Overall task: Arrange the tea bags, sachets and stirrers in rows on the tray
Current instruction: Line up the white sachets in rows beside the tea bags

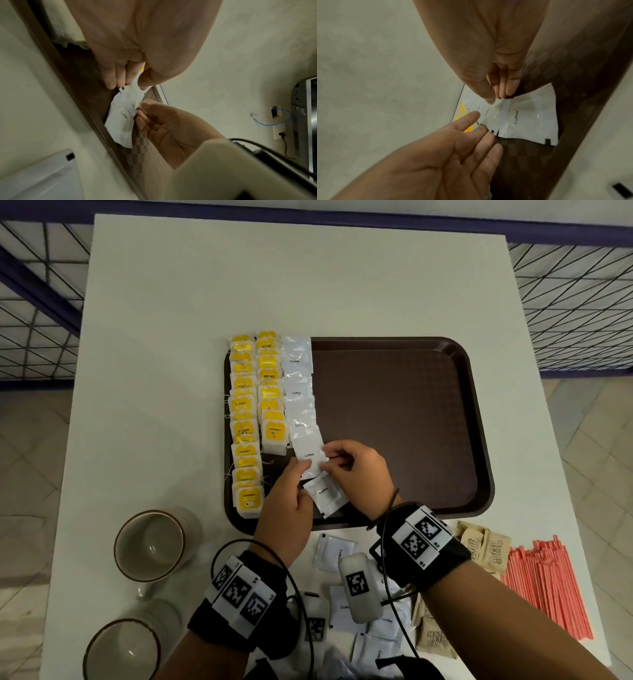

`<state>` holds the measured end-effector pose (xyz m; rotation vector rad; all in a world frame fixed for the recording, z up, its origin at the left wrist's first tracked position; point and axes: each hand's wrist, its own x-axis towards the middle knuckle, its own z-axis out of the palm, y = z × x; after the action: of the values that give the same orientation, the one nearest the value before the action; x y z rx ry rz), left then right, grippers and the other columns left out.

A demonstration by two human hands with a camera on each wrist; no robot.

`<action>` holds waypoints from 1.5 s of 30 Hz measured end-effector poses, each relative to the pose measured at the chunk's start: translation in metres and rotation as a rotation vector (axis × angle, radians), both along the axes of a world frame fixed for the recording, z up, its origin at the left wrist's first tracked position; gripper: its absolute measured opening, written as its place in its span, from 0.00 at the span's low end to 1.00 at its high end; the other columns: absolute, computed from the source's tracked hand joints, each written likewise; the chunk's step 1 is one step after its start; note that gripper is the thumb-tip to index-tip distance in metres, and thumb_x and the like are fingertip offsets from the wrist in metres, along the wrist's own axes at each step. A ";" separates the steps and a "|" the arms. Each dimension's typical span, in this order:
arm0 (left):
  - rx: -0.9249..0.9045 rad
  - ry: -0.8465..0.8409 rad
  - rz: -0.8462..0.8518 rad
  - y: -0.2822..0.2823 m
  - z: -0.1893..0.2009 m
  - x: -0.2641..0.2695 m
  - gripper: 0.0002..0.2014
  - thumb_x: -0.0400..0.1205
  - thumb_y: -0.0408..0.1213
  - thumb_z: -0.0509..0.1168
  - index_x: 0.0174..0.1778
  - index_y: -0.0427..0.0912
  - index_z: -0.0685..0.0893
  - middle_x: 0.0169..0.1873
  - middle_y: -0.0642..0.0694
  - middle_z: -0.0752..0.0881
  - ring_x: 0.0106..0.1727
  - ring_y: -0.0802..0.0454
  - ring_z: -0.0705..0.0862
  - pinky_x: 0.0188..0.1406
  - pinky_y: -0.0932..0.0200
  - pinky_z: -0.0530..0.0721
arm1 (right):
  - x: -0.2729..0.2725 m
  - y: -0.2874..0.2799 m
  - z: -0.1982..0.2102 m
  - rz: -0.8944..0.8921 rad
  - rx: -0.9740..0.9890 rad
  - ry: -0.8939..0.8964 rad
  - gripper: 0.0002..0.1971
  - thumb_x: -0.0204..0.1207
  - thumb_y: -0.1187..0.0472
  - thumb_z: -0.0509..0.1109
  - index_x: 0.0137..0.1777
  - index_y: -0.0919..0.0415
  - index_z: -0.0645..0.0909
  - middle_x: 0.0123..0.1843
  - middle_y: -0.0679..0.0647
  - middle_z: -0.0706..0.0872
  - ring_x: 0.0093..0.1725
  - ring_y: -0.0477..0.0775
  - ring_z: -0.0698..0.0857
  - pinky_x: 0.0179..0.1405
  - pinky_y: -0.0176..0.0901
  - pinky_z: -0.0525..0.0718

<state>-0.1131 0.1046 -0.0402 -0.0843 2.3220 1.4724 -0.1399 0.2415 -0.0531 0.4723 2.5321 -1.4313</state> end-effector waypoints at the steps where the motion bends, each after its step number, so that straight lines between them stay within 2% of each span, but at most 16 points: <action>1: 0.005 0.004 -0.001 0.000 0.000 0.000 0.23 0.83 0.23 0.52 0.73 0.41 0.72 0.73 0.48 0.73 0.69 0.67 0.66 0.57 0.92 0.58 | 0.000 0.000 0.000 -0.009 -0.011 -0.004 0.12 0.69 0.67 0.75 0.53 0.60 0.86 0.48 0.53 0.89 0.45 0.48 0.86 0.50 0.29 0.82; 4: 0.015 0.005 -0.003 0.001 -0.002 0.000 0.23 0.83 0.23 0.53 0.74 0.42 0.72 0.73 0.48 0.73 0.70 0.65 0.68 0.61 0.87 0.61 | 0.000 0.000 0.000 -0.026 -0.029 -0.002 0.13 0.69 0.68 0.75 0.54 0.59 0.86 0.49 0.54 0.88 0.47 0.48 0.86 0.53 0.34 0.83; 7: 0.035 0.015 0.000 0.001 -0.002 0.000 0.23 0.82 0.23 0.53 0.73 0.42 0.72 0.72 0.48 0.74 0.72 0.62 0.70 0.67 0.78 0.63 | 0.001 -0.002 -0.001 -0.030 -0.041 0.017 0.15 0.70 0.68 0.74 0.56 0.58 0.84 0.53 0.53 0.85 0.48 0.44 0.84 0.52 0.29 0.83; 11: 0.046 0.027 0.000 0.002 -0.002 0.000 0.24 0.82 0.22 0.53 0.72 0.43 0.73 0.73 0.47 0.74 0.75 0.58 0.69 0.75 0.65 0.66 | 0.001 -0.005 0.001 -0.050 -0.117 0.011 0.16 0.70 0.70 0.73 0.58 0.58 0.83 0.51 0.50 0.86 0.49 0.45 0.84 0.53 0.31 0.83; 16: 0.022 0.045 -0.008 0.001 -0.003 -0.001 0.24 0.81 0.22 0.54 0.72 0.44 0.73 0.77 0.47 0.68 0.78 0.60 0.64 0.69 0.80 0.59 | 0.003 -0.005 -0.001 -0.060 -0.149 0.027 0.14 0.71 0.71 0.72 0.57 0.61 0.83 0.49 0.48 0.86 0.49 0.45 0.85 0.52 0.29 0.83; 17: 0.019 0.040 -0.011 0.000 -0.003 -0.001 0.24 0.82 0.22 0.54 0.72 0.44 0.73 0.78 0.47 0.67 0.78 0.60 0.63 0.71 0.78 0.60 | 0.003 -0.005 -0.001 -0.063 -0.154 0.027 0.14 0.71 0.70 0.72 0.57 0.61 0.83 0.50 0.49 0.86 0.50 0.46 0.85 0.52 0.29 0.83; 20: 0.019 0.014 -0.013 0.000 -0.004 -0.002 0.24 0.82 0.23 0.53 0.73 0.45 0.72 0.78 0.46 0.67 0.80 0.57 0.62 0.78 0.62 0.62 | 0.004 -0.004 -0.003 -0.063 -0.167 0.027 0.14 0.72 0.70 0.72 0.56 0.61 0.83 0.51 0.51 0.87 0.51 0.47 0.86 0.54 0.33 0.84; 23: 0.023 0.014 -0.003 0.001 -0.003 -0.002 0.25 0.81 0.22 0.53 0.73 0.46 0.71 0.78 0.46 0.67 0.80 0.56 0.62 0.79 0.57 0.62 | 0.004 -0.003 -0.003 -0.049 -0.182 0.029 0.13 0.72 0.71 0.71 0.56 0.60 0.83 0.51 0.52 0.88 0.52 0.48 0.87 0.54 0.36 0.85; 25: 0.026 0.020 -0.003 0.001 -0.003 -0.002 0.25 0.81 0.21 0.53 0.73 0.45 0.71 0.79 0.45 0.66 0.80 0.57 0.60 0.79 0.59 0.61 | 0.005 -0.002 -0.003 -0.048 -0.186 0.028 0.13 0.72 0.71 0.71 0.55 0.60 0.84 0.50 0.51 0.87 0.51 0.48 0.87 0.54 0.34 0.85; 30: 0.029 0.019 -0.005 0.003 -0.004 -0.001 0.25 0.81 0.21 0.53 0.73 0.45 0.71 0.80 0.47 0.62 0.80 0.62 0.56 0.75 0.70 0.56 | 0.006 -0.001 -0.003 -0.054 -0.206 0.023 0.13 0.72 0.71 0.72 0.54 0.58 0.84 0.49 0.49 0.87 0.50 0.45 0.86 0.53 0.31 0.84; 33: 0.022 0.026 -0.001 0.003 -0.003 -0.001 0.26 0.80 0.20 0.53 0.73 0.44 0.71 0.79 0.48 0.63 0.79 0.64 0.56 0.69 0.81 0.54 | 0.006 -0.001 -0.001 -0.052 -0.225 0.011 0.12 0.73 0.71 0.71 0.54 0.57 0.83 0.49 0.47 0.86 0.50 0.44 0.86 0.53 0.31 0.83; 35: 0.033 0.024 0.007 0.003 -0.003 -0.002 0.26 0.80 0.19 0.53 0.73 0.43 0.71 0.79 0.48 0.63 0.79 0.63 0.57 0.69 0.82 0.55 | 0.006 -0.001 0.000 -0.050 -0.236 0.016 0.13 0.73 0.72 0.70 0.53 0.55 0.83 0.49 0.48 0.86 0.50 0.44 0.86 0.52 0.30 0.83; 37: 0.043 0.022 0.014 0.003 -0.003 -0.002 0.26 0.79 0.18 0.53 0.73 0.43 0.71 0.79 0.48 0.63 0.80 0.61 0.58 0.72 0.77 0.56 | 0.006 -0.001 0.002 -0.041 -0.239 0.020 0.13 0.73 0.72 0.70 0.53 0.55 0.83 0.49 0.48 0.86 0.50 0.44 0.86 0.52 0.29 0.83; 39: 0.039 0.026 0.013 0.003 -0.004 -0.002 0.27 0.79 0.18 0.53 0.73 0.43 0.70 0.79 0.48 0.62 0.80 0.62 0.57 0.71 0.80 0.55 | 0.007 -0.001 0.002 -0.031 -0.224 0.017 0.13 0.73 0.72 0.69 0.54 0.56 0.83 0.50 0.48 0.86 0.51 0.44 0.86 0.53 0.30 0.83; 41: 0.038 0.046 0.011 0.004 -0.004 -0.001 0.27 0.79 0.18 0.53 0.73 0.43 0.70 0.78 0.51 0.62 0.77 0.68 0.56 0.67 0.85 0.54 | 0.008 -0.001 0.001 -0.035 -0.221 0.012 0.13 0.73 0.72 0.70 0.55 0.57 0.83 0.51 0.49 0.86 0.52 0.45 0.86 0.54 0.31 0.83; 45: 0.085 0.092 0.009 0.006 -0.001 0.003 0.28 0.77 0.15 0.53 0.71 0.41 0.71 0.67 0.65 0.66 0.65 0.89 0.59 0.64 0.87 0.58 | 0.010 -0.001 0.003 -0.026 -0.169 0.017 0.14 0.73 0.71 0.69 0.56 0.57 0.84 0.52 0.49 0.87 0.53 0.43 0.85 0.54 0.29 0.83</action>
<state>-0.1103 0.1107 -0.0407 -0.0044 2.3298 1.6088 -0.1294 0.2401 -0.0506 0.4680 2.3991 -1.6473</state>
